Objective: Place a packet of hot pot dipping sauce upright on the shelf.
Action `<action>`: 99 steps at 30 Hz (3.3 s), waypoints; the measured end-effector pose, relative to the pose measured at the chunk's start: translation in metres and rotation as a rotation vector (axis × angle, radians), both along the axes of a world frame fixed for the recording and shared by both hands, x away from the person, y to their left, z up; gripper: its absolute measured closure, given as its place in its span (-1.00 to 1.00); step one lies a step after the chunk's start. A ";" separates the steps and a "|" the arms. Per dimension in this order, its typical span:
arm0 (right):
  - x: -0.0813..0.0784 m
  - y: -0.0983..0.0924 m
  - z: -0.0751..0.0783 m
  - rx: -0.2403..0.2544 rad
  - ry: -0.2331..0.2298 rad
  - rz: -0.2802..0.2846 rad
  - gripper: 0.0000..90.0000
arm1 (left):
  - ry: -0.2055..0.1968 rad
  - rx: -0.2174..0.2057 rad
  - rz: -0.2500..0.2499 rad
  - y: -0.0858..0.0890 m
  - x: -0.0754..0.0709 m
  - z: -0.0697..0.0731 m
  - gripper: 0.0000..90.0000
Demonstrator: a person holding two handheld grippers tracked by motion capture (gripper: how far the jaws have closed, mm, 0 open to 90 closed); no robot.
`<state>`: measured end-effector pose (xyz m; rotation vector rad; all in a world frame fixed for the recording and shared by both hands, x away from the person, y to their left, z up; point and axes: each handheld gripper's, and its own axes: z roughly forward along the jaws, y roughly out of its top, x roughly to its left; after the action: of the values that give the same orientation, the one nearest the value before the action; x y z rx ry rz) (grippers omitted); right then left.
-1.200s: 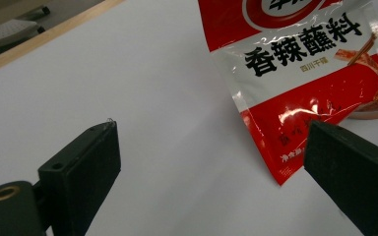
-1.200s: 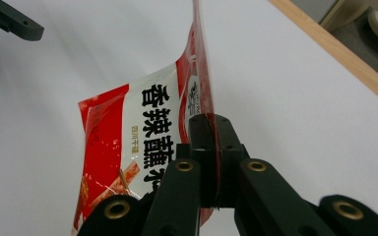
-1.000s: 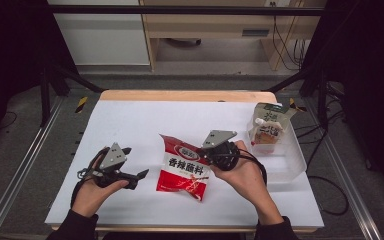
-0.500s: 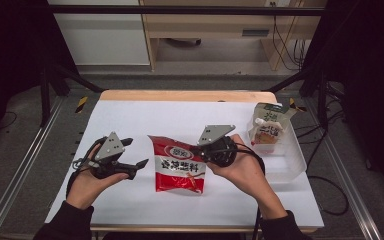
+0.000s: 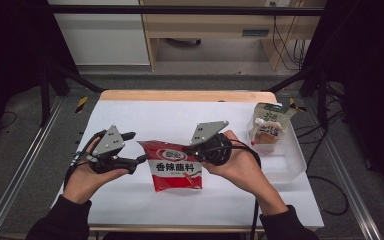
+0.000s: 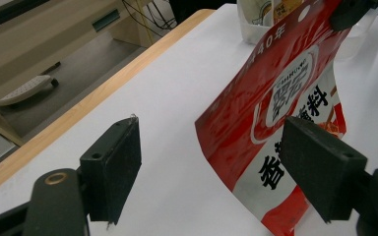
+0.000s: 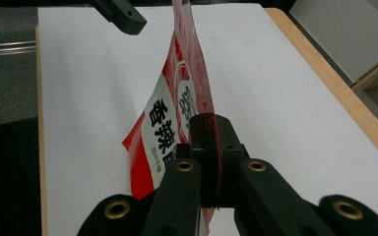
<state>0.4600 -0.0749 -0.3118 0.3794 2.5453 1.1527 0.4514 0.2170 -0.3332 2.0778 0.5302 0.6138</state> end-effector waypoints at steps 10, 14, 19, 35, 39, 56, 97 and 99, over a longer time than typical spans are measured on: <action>-0.001 0.005 0.007 0.016 0.002 0.037 1.00 | 0.023 -0.015 -0.030 -0.002 0.006 -0.004 -0.22; -0.002 0.005 0.008 0.023 0.006 0.041 1.00 | 0.054 -0.012 -0.076 -0.004 0.008 -0.008 -0.03; 0.000 0.002 0.010 0.034 0.010 0.039 1.00 | 0.091 -0.023 -0.106 -0.006 0.012 -0.011 0.30; 0.002 -0.023 0.017 -0.086 0.012 0.027 0.96 | 0.096 0.016 -0.195 -0.032 0.005 0.013 1.00; 0.003 -0.025 0.018 -0.149 0.004 0.034 0.90 | 0.083 0.035 -0.204 -0.038 0.003 0.018 1.00; 0.005 -0.001 0.014 -0.361 -0.013 0.058 0.98 | 0.065 0.042 -0.211 -0.039 0.000 0.022 1.00; 0.029 -0.042 0.063 -0.408 -0.007 -0.016 1.00 | 0.120 -0.062 0.215 0.031 -0.010 -0.087 -0.74; 0.028 -0.047 0.066 -0.404 -0.009 -0.022 1.00 | 0.125 -0.067 0.240 0.038 -0.010 -0.093 -0.74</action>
<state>0.4884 -0.1216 -0.2458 0.2967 2.6716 0.6041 0.4413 0.2549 -0.4263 2.0138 0.8693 0.5967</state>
